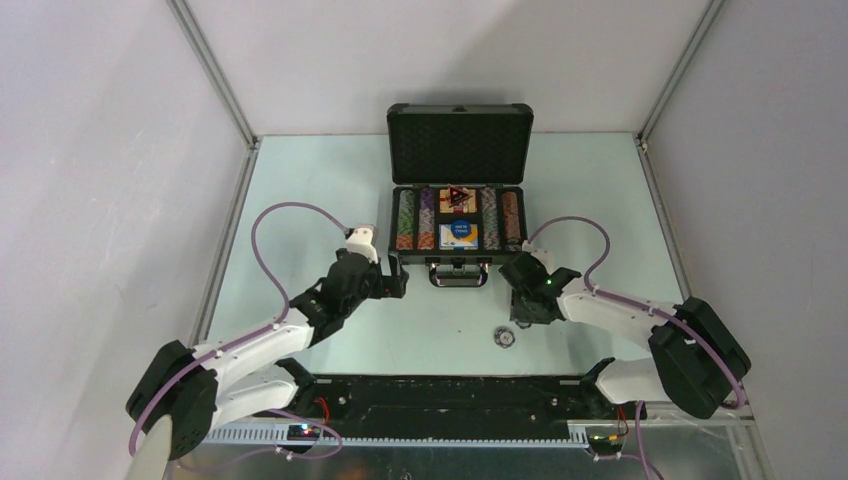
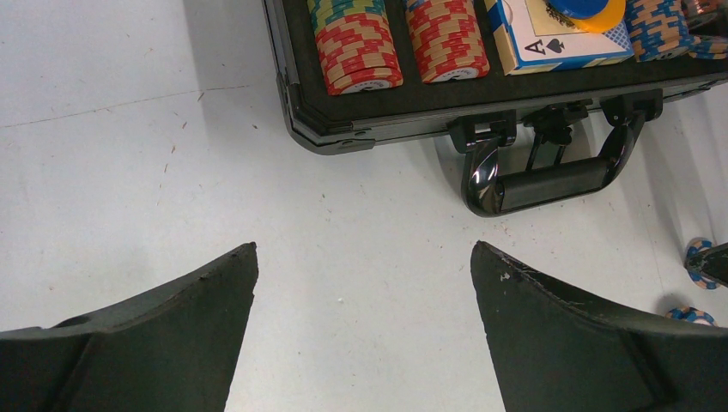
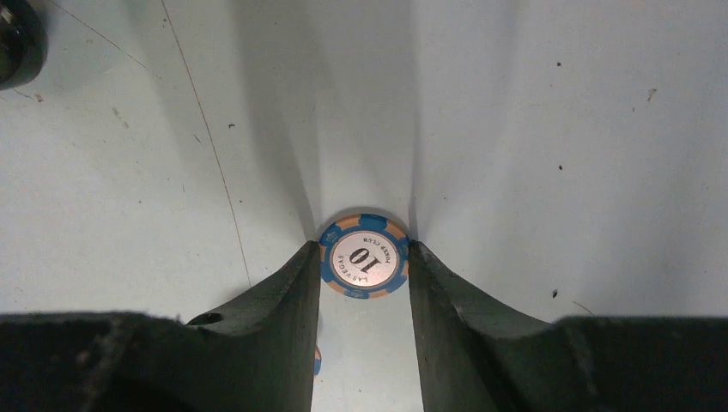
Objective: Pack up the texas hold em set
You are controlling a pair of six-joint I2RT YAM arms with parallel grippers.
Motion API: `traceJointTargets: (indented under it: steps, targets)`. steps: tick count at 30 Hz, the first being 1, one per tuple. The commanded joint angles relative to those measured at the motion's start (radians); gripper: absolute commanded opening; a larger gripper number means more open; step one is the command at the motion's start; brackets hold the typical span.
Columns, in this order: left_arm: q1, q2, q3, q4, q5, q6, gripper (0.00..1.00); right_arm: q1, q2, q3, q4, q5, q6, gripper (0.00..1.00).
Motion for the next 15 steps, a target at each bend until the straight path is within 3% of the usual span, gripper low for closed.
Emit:
traceJointTargets:
  steps: [1, 15]
  targets:
    - [-0.007, -0.003, 0.044, 0.029, -0.011, 0.025, 0.98, -0.003, -0.051, -0.008, -0.013, 0.036, -0.003, 0.42]
    - [-0.008, 0.004, 0.047, 0.029, -0.011, 0.026, 0.98, 0.04, -0.163, 0.008, -0.082, -0.01, -0.001, 0.43]
